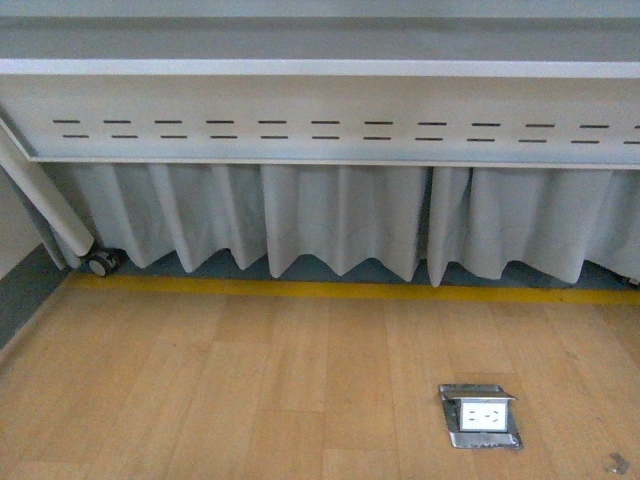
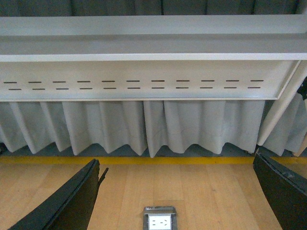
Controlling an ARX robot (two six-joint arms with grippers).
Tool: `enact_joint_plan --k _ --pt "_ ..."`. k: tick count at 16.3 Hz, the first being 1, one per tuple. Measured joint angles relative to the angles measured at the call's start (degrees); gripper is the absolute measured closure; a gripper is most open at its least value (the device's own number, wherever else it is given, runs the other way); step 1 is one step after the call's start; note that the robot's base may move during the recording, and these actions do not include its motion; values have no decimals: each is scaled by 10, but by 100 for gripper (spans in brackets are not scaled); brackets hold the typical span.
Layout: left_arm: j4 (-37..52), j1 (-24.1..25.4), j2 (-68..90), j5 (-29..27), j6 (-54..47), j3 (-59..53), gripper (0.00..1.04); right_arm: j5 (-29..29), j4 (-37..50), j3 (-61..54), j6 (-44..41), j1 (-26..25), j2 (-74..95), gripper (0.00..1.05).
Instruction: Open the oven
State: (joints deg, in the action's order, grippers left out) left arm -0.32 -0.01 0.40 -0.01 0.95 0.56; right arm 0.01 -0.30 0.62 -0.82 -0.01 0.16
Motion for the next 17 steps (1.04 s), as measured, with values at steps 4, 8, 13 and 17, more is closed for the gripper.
enact_joint_plan --k 4,8,13,17 --pt "0 0 0 0 0 0 7 0 0 0 0 0 0 6" --pt "0 0 0 0 0 0 7 0 0 0 0 0 0 6" --pt "0 0 0 0 0 0 7 0 0 0 0 0 0 6" --pt "0 0 0 0 0 0 7 0 0 0 0 0 0 6"
